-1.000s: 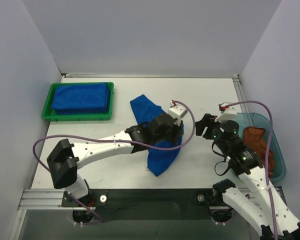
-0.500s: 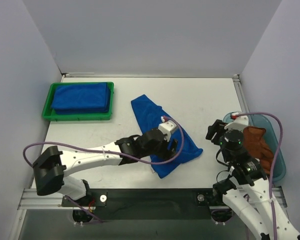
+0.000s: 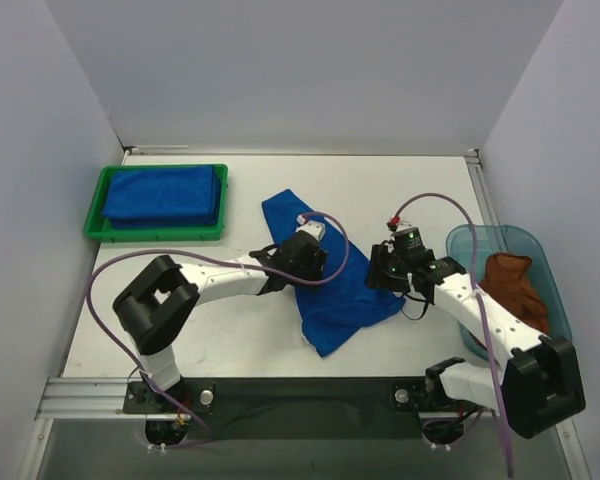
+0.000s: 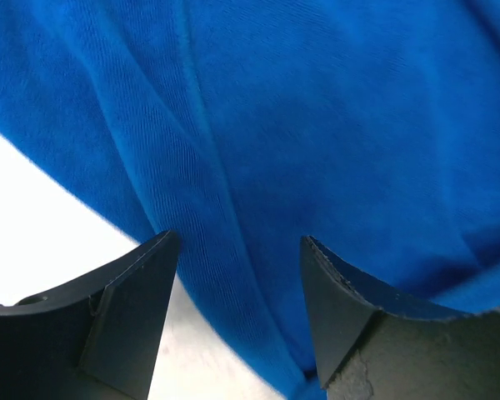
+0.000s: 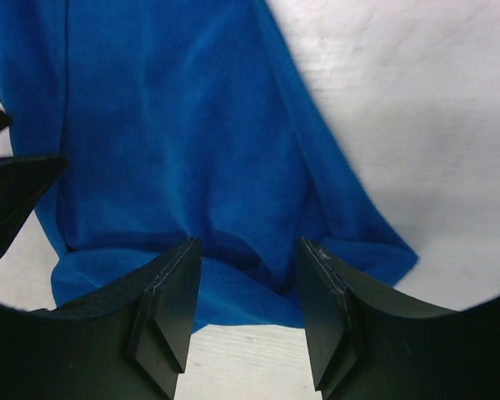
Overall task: Fold and stack the towels
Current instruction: Flatten out the crumpled towel
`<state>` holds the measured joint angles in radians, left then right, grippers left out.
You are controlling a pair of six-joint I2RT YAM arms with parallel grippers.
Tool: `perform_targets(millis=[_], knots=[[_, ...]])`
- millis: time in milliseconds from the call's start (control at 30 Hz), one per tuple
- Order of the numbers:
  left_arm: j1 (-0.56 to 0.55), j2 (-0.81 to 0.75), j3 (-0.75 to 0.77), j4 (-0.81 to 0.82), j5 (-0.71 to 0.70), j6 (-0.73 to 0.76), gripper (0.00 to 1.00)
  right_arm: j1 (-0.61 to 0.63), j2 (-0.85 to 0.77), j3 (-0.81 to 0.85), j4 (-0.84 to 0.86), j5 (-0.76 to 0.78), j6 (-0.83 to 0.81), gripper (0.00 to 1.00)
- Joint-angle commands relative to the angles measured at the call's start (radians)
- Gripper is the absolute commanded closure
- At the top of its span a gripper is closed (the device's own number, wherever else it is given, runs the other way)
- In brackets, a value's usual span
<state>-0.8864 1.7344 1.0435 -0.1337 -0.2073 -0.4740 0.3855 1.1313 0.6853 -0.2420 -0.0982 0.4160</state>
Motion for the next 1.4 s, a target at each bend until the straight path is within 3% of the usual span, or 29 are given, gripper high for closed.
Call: perform_targets(millis=[0, 167, 367, 667, 733, 767, 867, 967, 1033, 1233, 1367], knots=[[0.01, 0.056, 0.11, -0.01, -0.079, 0.037, 0.3, -0.011, 0.082, 0.02, 0.009, -0.121, 0.033, 0.52], [0.023, 0.09, 0.096, -0.069, -0.141, 0.005, 0.38, -0.086, 0.174, -0.033, 0.0, -0.25, 0.098, 0.52], [0.058, -0.03, -0.083, -0.087, -0.145, -0.092, 0.48, -0.129, 0.153, -0.139, -0.086, -0.291, 0.127, 0.52], [0.101, -0.226, -0.287, -0.132, -0.136, -0.15, 0.48, -0.106, -0.115, -0.311, -0.239, -0.324, 0.208, 0.52], [0.116, -0.265, -0.289, -0.135, -0.127, -0.132, 0.4, -0.032, -0.168, -0.316, -0.261, -0.324, 0.288, 0.52], [0.118, -0.277, -0.274, -0.142, -0.126, -0.111, 0.37, 0.057, -0.201, -0.297, -0.272, -0.319, 0.312, 0.52], [0.119, -0.318, -0.22, -0.167, -0.121, -0.06, 0.26, 0.172, -0.243, -0.254, -0.286, -0.293, 0.365, 0.51], [0.118, -0.346, -0.16, -0.167, -0.119, -0.008, 0.25, 0.181, -0.264, -0.166, -0.289, -0.249, 0.313, 0.51], [0.118, -0.328, -0.096, -0.132, -0.115, 0.024, 0.25, 0.179, -0.252, -0.078, -0.284, -0.14, 0.233, 0.51], [0.118, -0.109, 0.157, -0.097, -0.097, 0.127, 0.29, 0.156, -0.021, 0.12, -0.163, -0.107, 0.106, 0.55], [0.119, 0.057, 0.301, -0.084, -0.086, 0.181, 0.32, 0.099, 0.149, 0.132, -0.014, -0.171, 0.116, 0.67]])
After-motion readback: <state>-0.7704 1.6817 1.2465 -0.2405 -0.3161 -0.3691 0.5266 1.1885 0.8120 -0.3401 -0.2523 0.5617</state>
